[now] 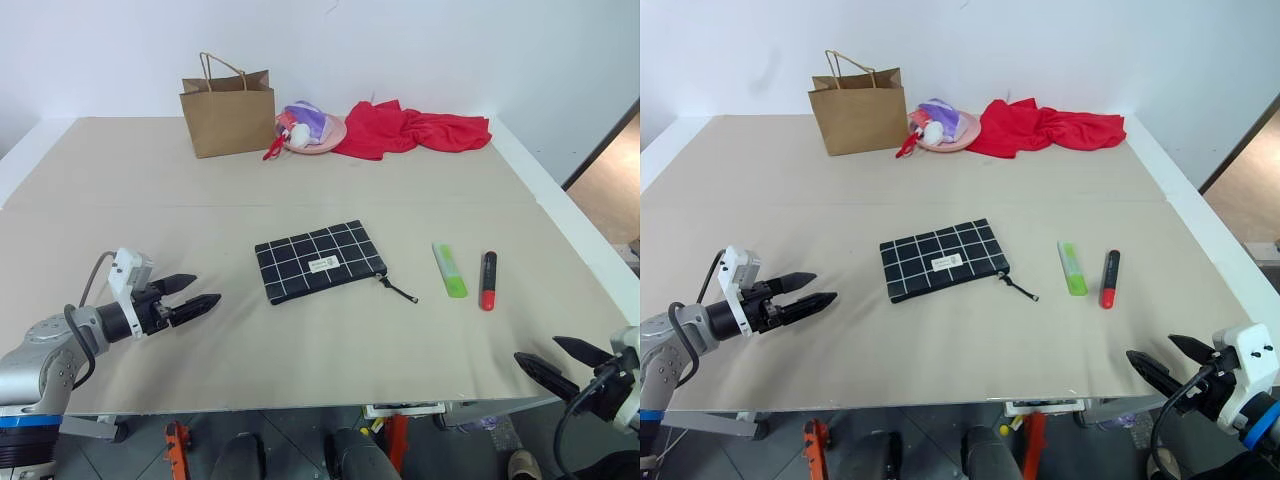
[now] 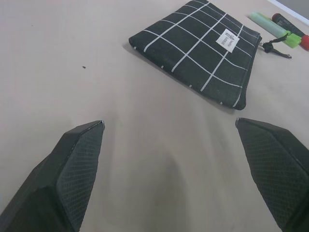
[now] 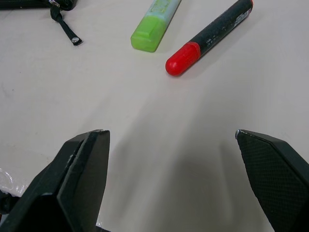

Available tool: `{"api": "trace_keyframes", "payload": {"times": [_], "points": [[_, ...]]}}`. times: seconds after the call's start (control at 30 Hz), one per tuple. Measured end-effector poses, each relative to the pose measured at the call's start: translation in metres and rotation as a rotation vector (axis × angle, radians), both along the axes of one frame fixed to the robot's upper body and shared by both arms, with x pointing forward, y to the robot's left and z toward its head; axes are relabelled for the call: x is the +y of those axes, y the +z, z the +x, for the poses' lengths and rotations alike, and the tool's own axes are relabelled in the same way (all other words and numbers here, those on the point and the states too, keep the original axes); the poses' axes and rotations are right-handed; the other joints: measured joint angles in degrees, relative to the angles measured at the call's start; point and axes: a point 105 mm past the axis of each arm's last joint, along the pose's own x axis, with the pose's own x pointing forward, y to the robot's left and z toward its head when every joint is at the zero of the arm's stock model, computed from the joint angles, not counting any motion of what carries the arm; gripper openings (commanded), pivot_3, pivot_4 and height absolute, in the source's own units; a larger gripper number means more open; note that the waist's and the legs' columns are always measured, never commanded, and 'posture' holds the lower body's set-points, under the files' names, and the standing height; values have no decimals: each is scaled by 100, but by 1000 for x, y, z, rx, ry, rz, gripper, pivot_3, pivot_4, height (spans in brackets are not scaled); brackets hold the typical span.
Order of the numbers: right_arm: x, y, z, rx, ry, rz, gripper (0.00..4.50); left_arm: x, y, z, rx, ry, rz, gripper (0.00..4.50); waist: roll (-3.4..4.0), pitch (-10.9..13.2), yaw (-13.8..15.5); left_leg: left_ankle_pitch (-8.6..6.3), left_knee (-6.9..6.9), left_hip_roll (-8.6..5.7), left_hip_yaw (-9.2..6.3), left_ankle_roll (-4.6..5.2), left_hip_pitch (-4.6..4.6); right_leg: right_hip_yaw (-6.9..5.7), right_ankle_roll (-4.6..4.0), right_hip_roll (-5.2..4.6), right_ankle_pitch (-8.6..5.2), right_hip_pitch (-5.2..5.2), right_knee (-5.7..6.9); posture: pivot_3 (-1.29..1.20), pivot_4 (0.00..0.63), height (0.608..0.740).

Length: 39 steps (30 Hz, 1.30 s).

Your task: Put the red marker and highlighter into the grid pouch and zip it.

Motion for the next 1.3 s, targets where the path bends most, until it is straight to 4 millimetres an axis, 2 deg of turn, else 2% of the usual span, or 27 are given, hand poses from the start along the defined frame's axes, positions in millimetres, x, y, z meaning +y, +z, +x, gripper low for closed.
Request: {"api": "trace_keyframes", "payload": {"times": [0.53, 0.67, 0.7, 0.73, 0.77, 0.8, 0.83, 0.87, 0.9, 0.93, 0.97, 1.0, 1.07, 1.1, 1.13, 1.17, 1.2, 1.23, 1.3], "points": [[1, 11, 12, -24, 25, -25, 4488, -9, 15, 3, -52, -18, -72, 4500, 0, 0, 3, 0, 1, -2, -1, 0, -1, -1, 11, 1, 5, 1, 0, 0, 150, 740], [1, 14, 17, -33, 36, -28, 4488, -12, 33, 16, -100, -19, -245, 4500, -1, 0, 4, 0, 12, -2, -1, 0, -2, -1, 17, 3, 11, 4, 1, 0, 150, 740], [4, 14, 19, -28, 53, -30, 4084, -8, 43, 19, -124, -14, -291, 4500, -1, 0, -2, 0, 14, -2, -1, 0, -3, -1, 25, 5, 17, 4, 1, 0, 150, 740], [5, 14, 19, -28, 53, -30, 4084, -8, 43, 19, -125, -13, -291, 4500, -1, 0, -6, 0, 14, -1, 1, 0, -2, 1, 26, 5, 17, 4, 1, 0, 150, 740], [5, 13, 19, -22, 58, -29, 3447, -7, 45, 18, -140, -22, -293, 4500, 3, -2, -13, -1, 12, -3, 2, 0, -1, 4, 29, 4, 16, 4, 1, 0, 150, 740], [6, 14, 20, -24, 61, -26, 3447, -6, 43, 17, -149, -21, -278, 4500, 3, -2, -14, -2, 11, -3, 2, -1, -2, 4, 30, 5, 16, 2, 1, 0, 150, 740], [7, 15, 21, -28, 65, -20, 2835, -5, 40, 16, -160, -21, -254, 4500, 3, -2, -15, -2, 10, -3, 2, -2, -2, 5, 30, 5, 16, 2, 1, 0, 150, 740], [8, 17, 22, -34, 70, -15, 2704, -6, 37, 16, -161, -22, -234, 4500, 3, -2, -15, -3, 10, -3, 2, -2, -2, 5, 30, 5, 16, 3, 1, 0, 150, 740], [10, 20, 24, -40, 83, -2, 1996, -7, 30, 15, -178, -30, -183, 4500, 1, -2, -4, -2, 10, -3, -2, -2, -3, 2, 29, 6, 15, 3, 1, 0, 150, 740], [11, 20, 25, -41, 86, 1, 1949, -7, 29, 16, -184, -29, -168, 4500, 1, -1, -2, -2, 11, -3, -2, -2, -3, 2, 29, 6, 15, 4, 1, 0, 150, 740], [20, 29, 32, -70, 130, 18, 1567, -9, 25, 19, -253, -37, -63, 4500, 1, -1, 4, -1, 14, -3, -2, -2, -3, 3, 28, 5, 19, 5, 1, 0, 150, 740], [21, 30, 33, -73, 136, 21, 1187, -9, 24, 19, -261, -40, -51, 4500, 1, -1, 4, -1, 14, -3, -2, -2, -3, 3, 28, 5, 19, 5, 1, 0, 150, 740], [39, 37, 45, -93, 208, 46, 631, -18, 22, 18, -326, -97, 50, 4500, 0, -2, -3, -1, 20, -3, 4, -2, -2, 9, 25, 5, 20, 5, 1, 0, 150, 740], [52, 39, 53, -104, 261, 67, 214, -24, 19, 16, -360, -150, 111, 4500, 0, -2, -14, -1, 20, -3, 9, -2, 0, 14, 25, 5, 21, 5, 1, 0, 150, 740], [56, 41, 54, -109, 276, 72, 76, -26, 18, 15, -368, -166, 124, 4500, 0, -2, -14, -1, 20, -3, 9, -2, -1, 15, 27, 5, 23, 4, 0, 0, 150, 740], [77, 48, 68, -131, 356, 82, 76, -28, 12, 13, -400, -210, 207, 4500, -1, -2, -28, -1, 21, 5, 14, -2, 1, 16, 28, 10, 28, 2, 1, 0, 150, 740], [80, 49, 69, -134, 368, 83, 76, -29, 11, 13, -405, -217, 217, 4500, -1, -1, -30, -1, 20, 5, 15, -2, -1, 16, 25, 10, 30, -1, 0, 0, 150, 740], [94, 54, 78, -154, 421, 85, 76, -32, 8, 12, -425, -247, 258, 4500, -1, -1, -35, -1, 21, 5, 12, -1, 3, 15, 26, 11, 31, 2, 1, 0, 150, 740], [106, 57, 83, -170, 460, 88, 76, -36, 6, 11, -443, -274, 283, 4500, -1, -1, -19, 0, 20, 6, 7, 0, -2, 10, 25, 12, 31, 0, 1, 0, 150, 740]]}}
